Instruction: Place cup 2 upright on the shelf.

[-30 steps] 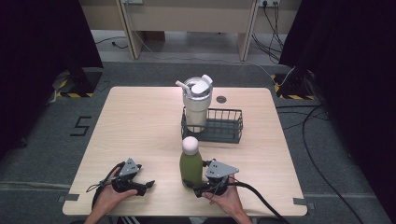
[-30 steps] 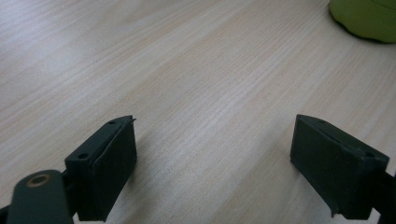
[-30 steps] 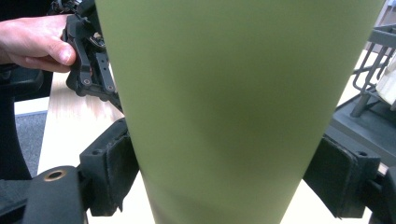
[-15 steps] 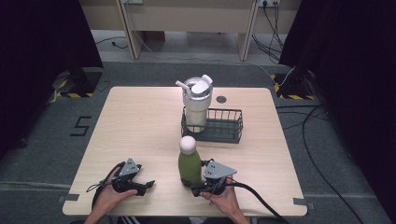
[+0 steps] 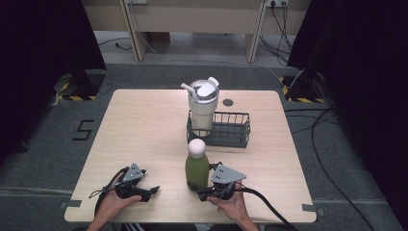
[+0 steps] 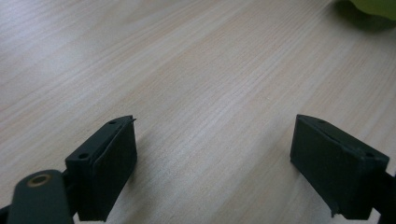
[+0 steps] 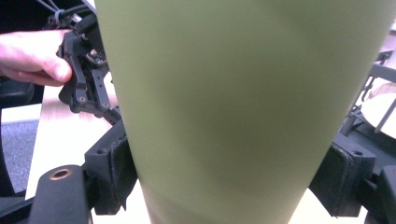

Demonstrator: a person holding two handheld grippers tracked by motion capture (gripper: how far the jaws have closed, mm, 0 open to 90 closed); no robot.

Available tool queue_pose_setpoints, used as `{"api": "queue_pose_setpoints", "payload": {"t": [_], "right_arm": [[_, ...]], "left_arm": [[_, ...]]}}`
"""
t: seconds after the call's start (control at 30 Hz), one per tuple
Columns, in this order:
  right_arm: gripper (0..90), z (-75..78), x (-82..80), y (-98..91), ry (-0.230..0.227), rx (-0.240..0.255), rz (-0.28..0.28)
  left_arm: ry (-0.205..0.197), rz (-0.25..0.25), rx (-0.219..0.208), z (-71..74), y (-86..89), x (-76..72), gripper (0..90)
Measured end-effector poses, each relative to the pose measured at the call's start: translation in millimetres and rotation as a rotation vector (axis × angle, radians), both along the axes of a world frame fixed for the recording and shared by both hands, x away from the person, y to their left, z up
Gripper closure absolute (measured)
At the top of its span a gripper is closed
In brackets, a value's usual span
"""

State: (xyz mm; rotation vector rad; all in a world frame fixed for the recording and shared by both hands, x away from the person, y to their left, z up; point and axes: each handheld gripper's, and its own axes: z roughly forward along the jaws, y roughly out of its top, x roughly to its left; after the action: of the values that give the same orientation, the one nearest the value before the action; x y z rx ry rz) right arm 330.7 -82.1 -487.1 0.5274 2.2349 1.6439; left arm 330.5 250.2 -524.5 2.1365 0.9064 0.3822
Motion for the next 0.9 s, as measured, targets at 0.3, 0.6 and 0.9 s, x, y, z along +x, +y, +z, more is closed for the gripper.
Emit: {"api": "queue_pose_setpoints", "payload": {"t": [0.3, 0.6, 0.9], "right_arm": [[20.9, 10.0, 9.7, -12.9, -0.014, -0.02, -0.056], [20.9, 21.7, 20.6, -27.3, -0.025, -0.024, -0.103], [20.9, 35.8, 31.7, -45.2, -0.026, -0.014, -0.17]], "left_arm": [[0.0, 0.0, 0.0, 0.0, 0.0, 0.0, 14.0], [0.0, 0.0, -0.001, 0.0, 0.0, 0.1, 14.0], [0.0, 0.001, -0.002, -0.1, 0.0, 0.1, 14.0]]}}
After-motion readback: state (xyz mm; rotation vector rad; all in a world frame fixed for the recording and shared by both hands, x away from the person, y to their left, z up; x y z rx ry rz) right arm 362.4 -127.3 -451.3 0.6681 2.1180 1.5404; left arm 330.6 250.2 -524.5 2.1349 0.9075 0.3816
